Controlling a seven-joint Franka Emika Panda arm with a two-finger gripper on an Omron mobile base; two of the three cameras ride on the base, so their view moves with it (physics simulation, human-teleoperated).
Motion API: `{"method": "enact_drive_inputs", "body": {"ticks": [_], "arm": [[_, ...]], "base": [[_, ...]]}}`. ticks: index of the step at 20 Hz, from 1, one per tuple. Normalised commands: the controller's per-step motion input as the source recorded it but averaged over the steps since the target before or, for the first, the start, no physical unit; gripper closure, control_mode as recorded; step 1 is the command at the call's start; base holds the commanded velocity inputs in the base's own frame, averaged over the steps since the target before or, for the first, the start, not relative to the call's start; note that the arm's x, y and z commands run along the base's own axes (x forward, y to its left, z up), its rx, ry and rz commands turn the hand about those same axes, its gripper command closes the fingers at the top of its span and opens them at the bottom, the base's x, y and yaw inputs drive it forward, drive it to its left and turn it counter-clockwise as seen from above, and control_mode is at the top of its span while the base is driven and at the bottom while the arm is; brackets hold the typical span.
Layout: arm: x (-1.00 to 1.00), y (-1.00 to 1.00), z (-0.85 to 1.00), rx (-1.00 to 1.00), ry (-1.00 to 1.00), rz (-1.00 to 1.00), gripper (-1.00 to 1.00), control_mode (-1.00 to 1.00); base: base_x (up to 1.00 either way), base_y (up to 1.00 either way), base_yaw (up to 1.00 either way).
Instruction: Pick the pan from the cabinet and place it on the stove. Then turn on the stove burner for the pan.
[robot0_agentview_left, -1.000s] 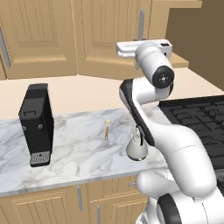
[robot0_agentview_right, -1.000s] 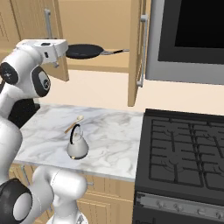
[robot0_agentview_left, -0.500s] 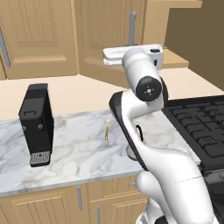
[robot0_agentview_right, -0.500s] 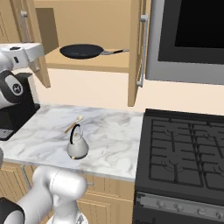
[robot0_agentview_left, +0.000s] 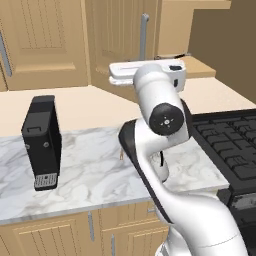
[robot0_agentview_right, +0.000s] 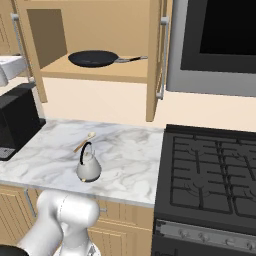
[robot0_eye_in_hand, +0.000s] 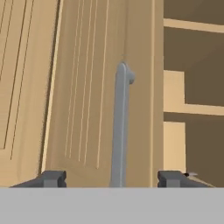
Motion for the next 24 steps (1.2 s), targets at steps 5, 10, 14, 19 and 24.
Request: {"method": "enact_drive_inputs", "body": {"ticks": [5, 10, 14, 19, 24], "arm": [[-0.67, -0.34, 0.10, 0.20, 0.00, 0.03, -1.00, -1.00], [-0.57, -0.69, 0.07, 0.27, 0.00, 0.07, -1.00, -1.00], [-0.37, -0.88, 0.00, 0.27, 0.03, 0.10, -1.00, -1.00], [-0.03, -0.83, -0.08, 0.33, 0.18, 0.16, -1.00, -1.00], [0.13, -0.37, -0.29, 0.38, 0.25, 0.27, -1.00, -1.00]], "base": [[0.00, 0.00, 0.00], [0.00, 0.00, 0.00], [0.00, 0.00, 0.00], [0.00, 0.00, 0.00], [0.00, 0.00, 0.00]]}}
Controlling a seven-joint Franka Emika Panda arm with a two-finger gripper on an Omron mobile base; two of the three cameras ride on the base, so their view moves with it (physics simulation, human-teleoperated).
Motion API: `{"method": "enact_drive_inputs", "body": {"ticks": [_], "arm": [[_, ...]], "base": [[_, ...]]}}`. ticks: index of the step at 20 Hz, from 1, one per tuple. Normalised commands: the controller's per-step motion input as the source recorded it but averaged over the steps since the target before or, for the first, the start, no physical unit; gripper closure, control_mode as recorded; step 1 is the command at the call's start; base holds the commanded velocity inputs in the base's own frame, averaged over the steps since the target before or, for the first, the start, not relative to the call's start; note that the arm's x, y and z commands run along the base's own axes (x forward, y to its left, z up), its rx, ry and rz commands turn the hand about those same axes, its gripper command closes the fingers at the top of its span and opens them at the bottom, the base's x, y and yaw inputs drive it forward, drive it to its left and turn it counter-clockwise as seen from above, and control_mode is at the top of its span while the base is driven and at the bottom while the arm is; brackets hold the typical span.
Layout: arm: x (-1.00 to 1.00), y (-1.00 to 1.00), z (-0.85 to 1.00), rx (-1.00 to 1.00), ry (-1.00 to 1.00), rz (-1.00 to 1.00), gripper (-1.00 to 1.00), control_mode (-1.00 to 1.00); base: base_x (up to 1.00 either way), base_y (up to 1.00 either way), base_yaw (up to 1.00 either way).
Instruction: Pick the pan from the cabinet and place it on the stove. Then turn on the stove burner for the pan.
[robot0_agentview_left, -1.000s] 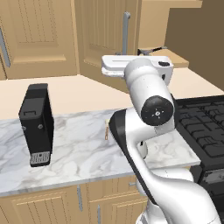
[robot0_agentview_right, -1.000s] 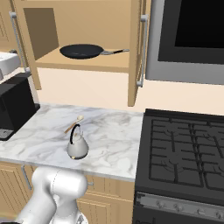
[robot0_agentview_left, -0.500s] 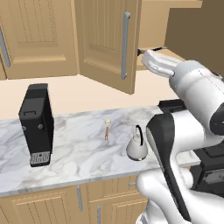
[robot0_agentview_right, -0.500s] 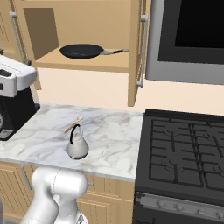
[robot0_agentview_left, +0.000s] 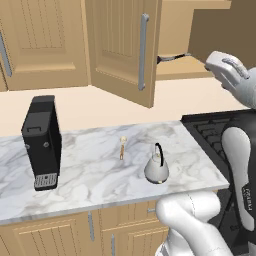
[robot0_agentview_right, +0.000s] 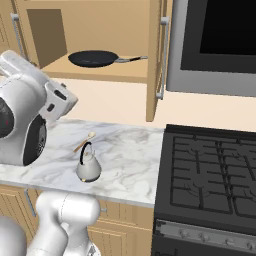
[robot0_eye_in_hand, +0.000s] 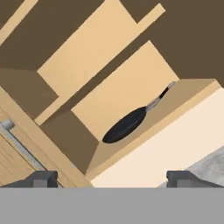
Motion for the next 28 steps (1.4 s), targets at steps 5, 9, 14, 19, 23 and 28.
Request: {"method": "enact_drive_inputs", "body": {"ticks": [5, 9, 14, 19, 23, 28], "arm": [[0.28, -0.04, -0.16, 0.32, 0.24, 0.17, -1.00, -1.00], [0.58, 0.17, -0.14, 0.23, 0.27, 0.11, -1.00, -1.00], [0.58, 0.21, -0.23, 0.16, 0.21, 0.15, -1.00, -1.00], [0.59, 0.26, -0.32, 0.14, 0.11, 0.17, -1.00, -1.00], [0.58, 0.32, -0.24, 0.16, 0.08, 0.14, -1.00, -1.00], [0.55, 0.38, -0.15, 0.14, 0.08, 0.10, -1.00, -1.00]], "base": [[0.00, 0.00, 0.00], [0.00, 0.00, 0.00], [0.00, 0.00, 0.00], [0.00, 0.00, 0.00], [0.00, 0.00, 0.00], [0.00, 0.00, 0.00]]}}
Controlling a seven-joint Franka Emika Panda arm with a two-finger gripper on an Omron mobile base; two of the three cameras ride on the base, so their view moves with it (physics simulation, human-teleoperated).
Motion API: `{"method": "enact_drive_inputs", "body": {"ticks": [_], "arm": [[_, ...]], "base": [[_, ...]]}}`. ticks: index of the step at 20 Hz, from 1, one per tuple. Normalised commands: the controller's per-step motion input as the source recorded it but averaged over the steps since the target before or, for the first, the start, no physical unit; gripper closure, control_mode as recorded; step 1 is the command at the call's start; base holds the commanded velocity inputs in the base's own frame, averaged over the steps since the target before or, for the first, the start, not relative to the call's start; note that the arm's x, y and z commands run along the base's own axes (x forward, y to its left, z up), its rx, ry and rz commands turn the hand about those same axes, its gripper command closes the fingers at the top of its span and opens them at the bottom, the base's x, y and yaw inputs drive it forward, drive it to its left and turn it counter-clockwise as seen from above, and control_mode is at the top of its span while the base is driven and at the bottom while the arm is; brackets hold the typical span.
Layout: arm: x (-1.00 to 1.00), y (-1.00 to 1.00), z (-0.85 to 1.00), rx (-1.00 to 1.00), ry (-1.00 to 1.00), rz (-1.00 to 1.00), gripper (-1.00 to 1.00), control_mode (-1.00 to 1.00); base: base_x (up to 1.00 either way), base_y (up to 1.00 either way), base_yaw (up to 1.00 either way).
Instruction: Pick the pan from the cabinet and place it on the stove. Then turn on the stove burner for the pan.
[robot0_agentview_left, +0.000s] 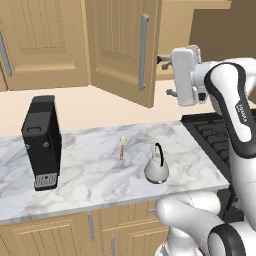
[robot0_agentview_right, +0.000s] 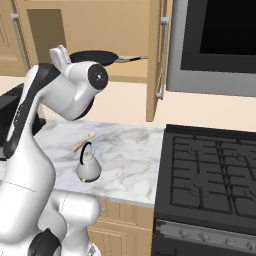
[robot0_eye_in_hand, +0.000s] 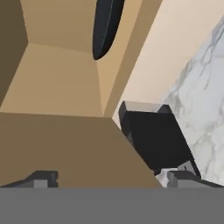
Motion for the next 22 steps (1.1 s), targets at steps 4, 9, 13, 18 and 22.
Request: {"method": "enact_drive_inputs", "body": {"ticks": [4, 9, 13, 18, 22], "arm": [[0.47, 0.42, -0.10, 0.11, 0.07, 0.11, -1.00, -1.00], [0.13, 0.56, -0.02, 0.03, 0.06, 0.10, -1.00, -1.00], [-0.24, 0.66, 0.00, 0.00, 0.00, 0.10, -1.00, -1.00], [-0.43, 0.73, 0.00, 0.00, 0.00, 0.12, -1.00, -1.00], [-0.35, 0.76, 0.00, 0.00, 0.00, 0.12, -1.00, -1.00]], "base": [[0.00, 0.00, 0.00], [0.00, 0.00, 0.00], [0.00, 0.00, 0.00], [0.00, 0.00, 0.00], [0.00, 0.00, 0.00]]}}
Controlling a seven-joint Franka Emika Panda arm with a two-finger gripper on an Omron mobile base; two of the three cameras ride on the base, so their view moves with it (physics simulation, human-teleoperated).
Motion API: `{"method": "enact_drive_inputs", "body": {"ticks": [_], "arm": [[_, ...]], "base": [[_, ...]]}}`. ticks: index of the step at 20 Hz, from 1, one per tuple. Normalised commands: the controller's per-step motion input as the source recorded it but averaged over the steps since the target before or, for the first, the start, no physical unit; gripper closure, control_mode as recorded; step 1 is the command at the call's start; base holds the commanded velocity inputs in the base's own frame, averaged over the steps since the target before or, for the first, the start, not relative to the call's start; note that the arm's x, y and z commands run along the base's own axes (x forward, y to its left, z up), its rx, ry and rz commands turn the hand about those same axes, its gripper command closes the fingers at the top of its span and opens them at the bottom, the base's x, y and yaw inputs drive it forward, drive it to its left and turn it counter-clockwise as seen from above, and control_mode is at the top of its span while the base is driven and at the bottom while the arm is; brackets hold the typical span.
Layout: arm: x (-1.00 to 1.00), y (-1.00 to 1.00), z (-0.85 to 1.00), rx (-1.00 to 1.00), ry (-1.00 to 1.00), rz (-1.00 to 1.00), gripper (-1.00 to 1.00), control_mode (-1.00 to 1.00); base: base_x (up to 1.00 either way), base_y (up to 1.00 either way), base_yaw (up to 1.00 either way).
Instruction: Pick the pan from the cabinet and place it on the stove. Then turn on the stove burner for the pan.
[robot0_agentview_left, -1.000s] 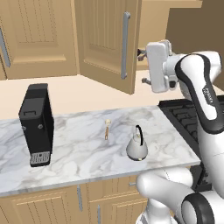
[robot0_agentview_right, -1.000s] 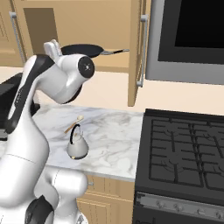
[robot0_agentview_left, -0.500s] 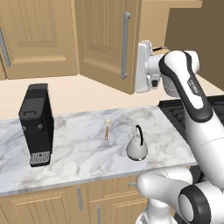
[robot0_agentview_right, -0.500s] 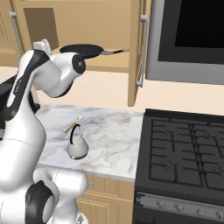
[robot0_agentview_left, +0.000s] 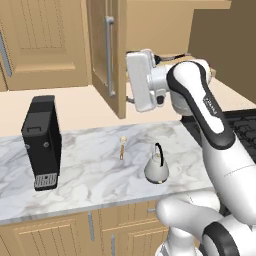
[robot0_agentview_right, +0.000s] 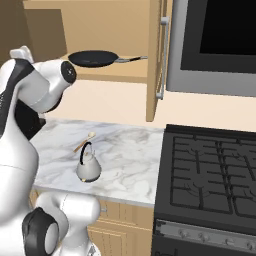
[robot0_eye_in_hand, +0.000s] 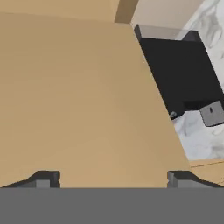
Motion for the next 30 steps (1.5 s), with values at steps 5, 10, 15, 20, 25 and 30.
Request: {"method": "enact_drive_inputs", "body": {"ticks": [5, 10, 15, 20, 25, 30], "arm": [[-0.06, 0.84, -0.06, -0.01, 0.04, 0.06, -1.00, -1.00], [0.00, 0.71, -0.11, -0.05, 0.04, 0.00, -1.00, -1.00], [0.00, 0.06, -0.03, -0.05, 0.00, 0.00, -1.00, -1.00], [-0.07, -0.34, 0.02, -0.04, -0.15, -0.11, -1.00, -1.00], [-0.01, -0.44, 0.00, -0.03, -0.08, -0.24, -1.00, -1.00], [0.03, -0.48, 0.02, -0.06, -0.01, -0.24, -1.00, -1.00]], "base": [[0.00, 0.00, 0.00], [0.00, 0.00, 0.00], [0.00, 0.00, 0.00], [0.00, 0.00, 0.00], [0.00, 0.00, 0.00], [0.00, 0.00, 0.00]]}}
